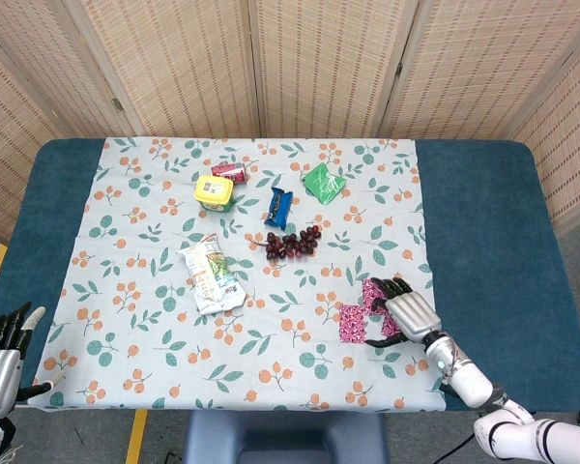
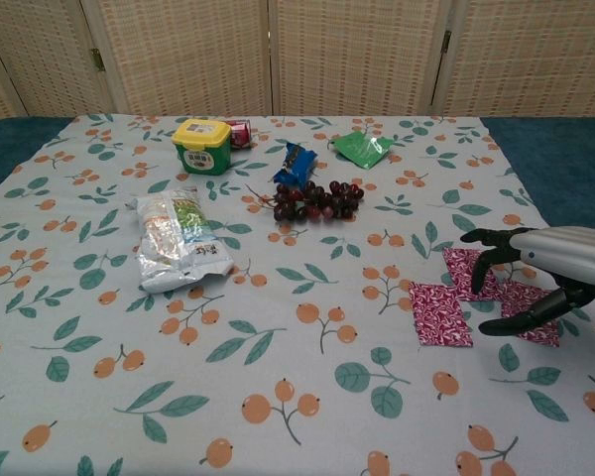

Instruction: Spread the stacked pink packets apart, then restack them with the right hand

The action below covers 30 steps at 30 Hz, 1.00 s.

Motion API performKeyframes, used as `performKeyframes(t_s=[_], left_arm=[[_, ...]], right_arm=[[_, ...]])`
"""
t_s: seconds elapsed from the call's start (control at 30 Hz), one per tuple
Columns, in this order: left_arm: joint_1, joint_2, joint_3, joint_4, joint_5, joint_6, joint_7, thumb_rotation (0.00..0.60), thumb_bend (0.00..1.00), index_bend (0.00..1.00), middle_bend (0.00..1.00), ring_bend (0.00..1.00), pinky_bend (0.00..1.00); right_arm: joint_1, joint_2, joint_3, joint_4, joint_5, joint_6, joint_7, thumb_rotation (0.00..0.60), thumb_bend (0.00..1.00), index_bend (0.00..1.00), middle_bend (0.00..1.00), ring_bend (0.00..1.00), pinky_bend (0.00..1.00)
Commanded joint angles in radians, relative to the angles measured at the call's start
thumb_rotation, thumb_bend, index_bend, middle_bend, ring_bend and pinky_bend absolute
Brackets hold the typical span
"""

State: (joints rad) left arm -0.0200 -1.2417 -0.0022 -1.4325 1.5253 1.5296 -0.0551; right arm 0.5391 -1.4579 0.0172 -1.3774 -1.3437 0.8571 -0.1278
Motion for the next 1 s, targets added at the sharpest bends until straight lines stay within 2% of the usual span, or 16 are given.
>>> performKeyframes(t_s=[0.03, 0.37, 1.0], left_arm=[[0.001, 0.000, 0.000, 0.002, -0.002, -0.001, 0.000, 0.600, 0.19, 0.01, 0.00, 0.03, 0.00], [0.004, -0.002, 0.001, 0.003, -0.006, -0.004, 0.000, 0.600, 0.19, 0.01, 0.00, 0.03, 0.00], [0.005, 0.000, -0.001, 0.000, -0.010, -0.008, 0.005, 0.600, 0.19, 0.01, 0.00, 0.03, 0.00]], right_arm=[[0.008, -0.003, 0.005, -0.002, 0.006, -0.008, -0.005, 0.234, 0.08, 0.33, 0.03, 0.00, 0.00], [-0.005, 0.022, -0.034, -0.045, -0.026, -0.001, 0.005, 0.233, 0.08, 0.33, 0.04, 0.00, 0.00], [0.036, -0.024, 0.011, 0.043, 0.026, -0.035, -0.018, 0.232, 0.08, 0.33, 0.04, 0.00, 0.00]])
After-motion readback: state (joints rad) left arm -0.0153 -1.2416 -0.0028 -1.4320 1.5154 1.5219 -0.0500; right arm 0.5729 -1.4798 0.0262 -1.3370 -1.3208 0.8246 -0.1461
